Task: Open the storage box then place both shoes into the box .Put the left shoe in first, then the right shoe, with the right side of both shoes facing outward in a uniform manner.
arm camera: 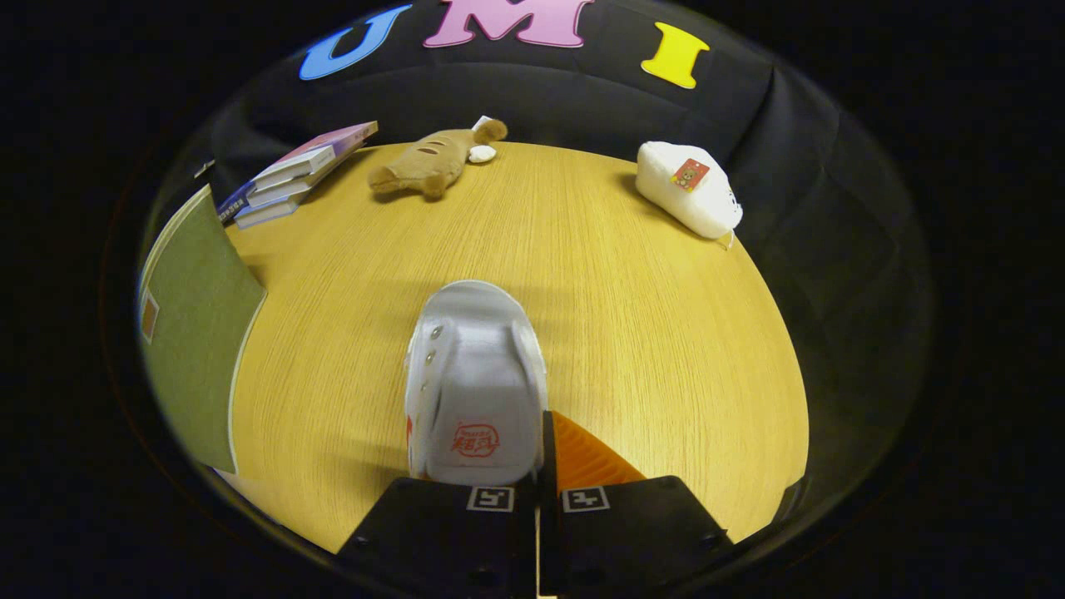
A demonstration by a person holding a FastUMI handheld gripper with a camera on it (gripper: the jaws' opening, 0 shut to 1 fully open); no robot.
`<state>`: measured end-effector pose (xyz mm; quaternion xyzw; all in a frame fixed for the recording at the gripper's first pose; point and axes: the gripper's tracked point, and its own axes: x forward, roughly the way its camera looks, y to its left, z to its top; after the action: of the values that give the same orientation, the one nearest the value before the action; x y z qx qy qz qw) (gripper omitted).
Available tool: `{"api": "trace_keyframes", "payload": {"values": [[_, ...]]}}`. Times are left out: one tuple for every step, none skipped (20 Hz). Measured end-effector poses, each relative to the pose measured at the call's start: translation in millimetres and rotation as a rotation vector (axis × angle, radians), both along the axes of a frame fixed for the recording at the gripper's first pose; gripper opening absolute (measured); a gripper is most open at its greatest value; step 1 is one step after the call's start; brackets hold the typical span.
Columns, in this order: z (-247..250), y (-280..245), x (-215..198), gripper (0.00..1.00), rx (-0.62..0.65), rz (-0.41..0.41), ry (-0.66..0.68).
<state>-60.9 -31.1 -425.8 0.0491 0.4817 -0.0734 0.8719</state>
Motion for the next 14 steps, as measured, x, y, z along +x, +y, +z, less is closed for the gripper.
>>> {"api": "trace_keyframes", "payload": {"values": [[1.5,2.6,-0.7,0.06,0.026,-0.006,-0.002],[2.4,2.5,-4.6,0.05,0.048,-0.018,0.003],[5.5,4.2,-6.8,0.06,0.072,-0.034,0.001],[9.6,5.6,-7.1,0.06,0.088,-0.045,-0.010],[16.1,7.6,-7.3,0.05,0.100,-0.053,-0.026],[23.6,9.1,-7.8,0.05,0.112,-0.062,-0.037],[32.4,12.2,-7.9,0.05,0.128,-0.074,-0.045],[42.2,15.4,-6.7,0.05,0.142,-0.086,-0.057],[53.2,19.0,-5.2,0.05,0.155,-0.095,-0.070],[66.1,24.3,-4.4,0.05,0.166,-0.102,-0.082],[79.6,30.8,-2.8,0.05,0.179,-0.105,-0.096],[93.6,38.4,0.8,0.05,0.192,-0.105,-0.111],[108.2,47.3,4.5,0.05,0.204,-0.102,-0.128],[123.8,57.2,9.0,0.05,0.216,-0.099,-0.149]]}}
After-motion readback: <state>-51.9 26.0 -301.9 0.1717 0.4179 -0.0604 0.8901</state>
